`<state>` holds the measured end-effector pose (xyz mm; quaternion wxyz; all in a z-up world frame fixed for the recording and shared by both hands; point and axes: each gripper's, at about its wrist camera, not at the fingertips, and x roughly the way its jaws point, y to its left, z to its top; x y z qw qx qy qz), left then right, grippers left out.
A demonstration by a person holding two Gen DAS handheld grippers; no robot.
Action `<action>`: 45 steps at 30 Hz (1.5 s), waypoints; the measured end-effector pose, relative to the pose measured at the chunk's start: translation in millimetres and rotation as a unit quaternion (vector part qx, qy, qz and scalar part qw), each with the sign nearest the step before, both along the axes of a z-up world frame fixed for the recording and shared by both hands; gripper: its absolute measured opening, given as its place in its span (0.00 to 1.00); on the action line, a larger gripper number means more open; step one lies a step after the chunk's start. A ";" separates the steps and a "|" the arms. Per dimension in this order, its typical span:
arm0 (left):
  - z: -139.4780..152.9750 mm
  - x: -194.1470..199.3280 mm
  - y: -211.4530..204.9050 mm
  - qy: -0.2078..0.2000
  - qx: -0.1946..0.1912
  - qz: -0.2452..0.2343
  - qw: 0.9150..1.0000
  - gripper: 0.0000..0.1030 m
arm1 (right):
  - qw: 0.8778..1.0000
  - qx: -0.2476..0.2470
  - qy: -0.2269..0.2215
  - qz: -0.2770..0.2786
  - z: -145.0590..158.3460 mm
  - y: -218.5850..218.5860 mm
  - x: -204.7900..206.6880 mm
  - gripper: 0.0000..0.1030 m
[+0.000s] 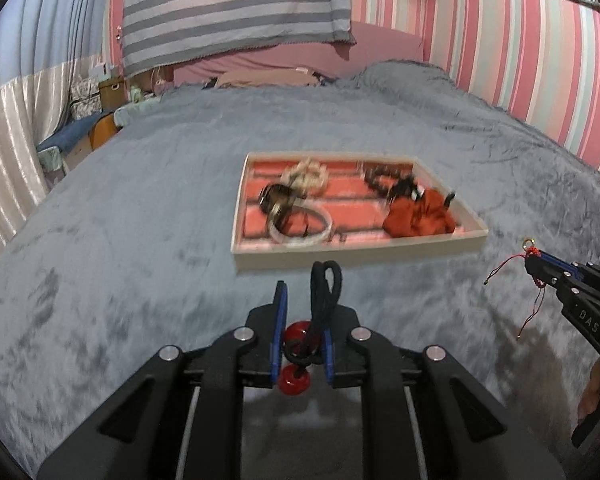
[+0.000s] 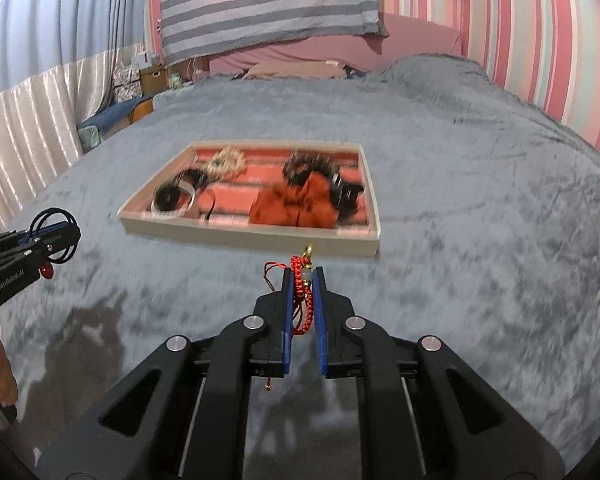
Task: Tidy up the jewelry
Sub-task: 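Carry the hair tie and red charm with both tools over the tray, then open both tools to release the hair tie and red charm into the tray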
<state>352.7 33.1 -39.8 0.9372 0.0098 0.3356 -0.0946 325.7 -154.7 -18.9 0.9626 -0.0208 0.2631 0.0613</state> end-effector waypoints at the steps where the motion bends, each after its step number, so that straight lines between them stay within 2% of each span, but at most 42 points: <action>1: 4.1 6.2 -2.7 -0.001 -0.004 -0.001 1.000 0.15 | 1.000 0.000 -0.005 -0.002 5.7 -0.9 4.1 0.10; 7: 20.0 49.1 -16.7 -0.003 -0.034 0.000 0.999 0.15 | 0.999 0.004 -0.033 -0.007 41.8 -6.2 39.8 0.10; 12: 16.8 89.1 -27.4 0.006 -0.042 -0.001 0.999 0.15 | 0.999 0.012 -0.041 -0.005 52.5 -8.4 74.2 0.10; 18: 1.9 143.8 -29.4 0.034 -0.074 -0.009 0.997 0.15 | 0.999 0.037 -0.029 -0.007 46.5 -15.1 119.7 0.10; 20: -4.2 156.4 -27.3 0.037 -0.079 -0.010 0.996 0.15 | 0.999 0.038 -0.022 -0.006 40.4 -16.6 133.1 0.10; 24: -22.9 174.2 -16.7 0.054 -0.113 -0.008 0.992 0.15 | 0.999 0.032 -0.014 -0.004 23.5 -16.0 152.1 0.10; 28: -41.8 185.3 -17.3 0.068 -0.082 -0.003 0.994 0.15 | 1.000 0.018 -0.012 -0.001 7.1 -11.4 166.8 0.10; 33: -53.1 194.6 -15.6 0.067 -0.072 -0.005 0.995 0.15 | 1.000 0.006 -0.009 0.001 -6.5 -5.1 179.6 0.10; 41: -50.1 191.3 -16.5 0.061 -0.062 -0.005 0.996 0.17 | 1.000 0.007 0.017 0.006 -20.6 -5.1 187.7 0.10; 43: -50.1 191.0 -17.4 0.067 -0.068 -0.014 0.995 0.29 | 1.000 0.012 0.020 0.007 -21.3 -7.1 188.4 0.10; 45: -48.5 189.2 -18.5 0.064 -0.066 -0.012 0.996 0.34 | 0.999 0.021 0.026 0.009 -22.6 -9.7 189.8 0.10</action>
